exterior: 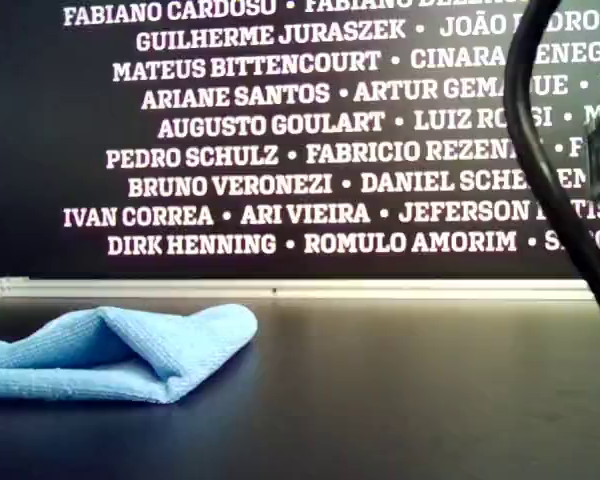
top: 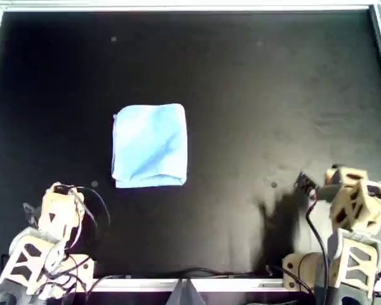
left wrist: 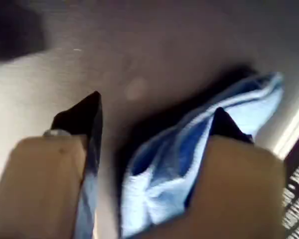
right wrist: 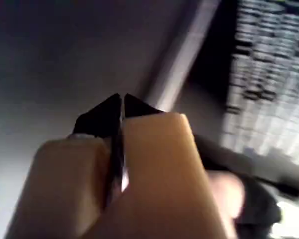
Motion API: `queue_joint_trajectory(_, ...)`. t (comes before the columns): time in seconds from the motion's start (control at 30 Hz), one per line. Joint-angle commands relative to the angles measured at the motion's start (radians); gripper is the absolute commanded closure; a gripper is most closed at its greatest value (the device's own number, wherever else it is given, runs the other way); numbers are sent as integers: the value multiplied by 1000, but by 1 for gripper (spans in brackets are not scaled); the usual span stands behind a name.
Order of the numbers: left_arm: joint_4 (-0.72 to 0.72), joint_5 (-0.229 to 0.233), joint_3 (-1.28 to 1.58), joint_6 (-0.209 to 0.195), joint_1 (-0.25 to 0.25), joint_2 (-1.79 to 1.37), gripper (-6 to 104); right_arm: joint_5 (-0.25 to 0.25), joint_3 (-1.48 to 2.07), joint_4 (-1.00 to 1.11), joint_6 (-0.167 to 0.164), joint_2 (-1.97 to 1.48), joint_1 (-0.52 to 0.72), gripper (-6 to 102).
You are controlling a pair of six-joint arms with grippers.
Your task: Fold a cloth
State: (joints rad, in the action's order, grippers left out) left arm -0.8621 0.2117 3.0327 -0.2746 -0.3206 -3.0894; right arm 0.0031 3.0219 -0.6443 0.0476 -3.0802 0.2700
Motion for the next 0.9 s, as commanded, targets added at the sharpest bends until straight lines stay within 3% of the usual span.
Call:
queue_joint_trajectory(0.0, -6, -5, -5, -2, 14, -11, 21, -9, 14, -107, 12, -43, -5, 94)
queue_joint_trajectory(0.17, -6, -5, -5, -2, 15, -11, 21, -11, 14, -166, 12, -40, -9, 94)
queue_joint_trajectory(0.33, -6, -3, -5, 0, 17, -11, 21, -55, 14, -207, 12, -38, -20, 94)
queue_joint_trajectory(0.5, -6, 51, -5, 0, 61, -11, 21, -37, 14, -207, 14, -38, -20, 94)
queue_joint_trajectory(0.6, -6, 77, -3, 0, 61, -12, 21, 5, 14, -207, 14, -34, -20, 94)
queue_joint_trajectory(0.73, -6, 77, -3, 0, 61, -12, 21, 77, 14, -202, 14, -29, -28, 94)
queue_joint_trajectory(0.87, -6, 77, -3, 0, 63, -12, 21, 114, 14, -202, 14, -29, -80, 94)
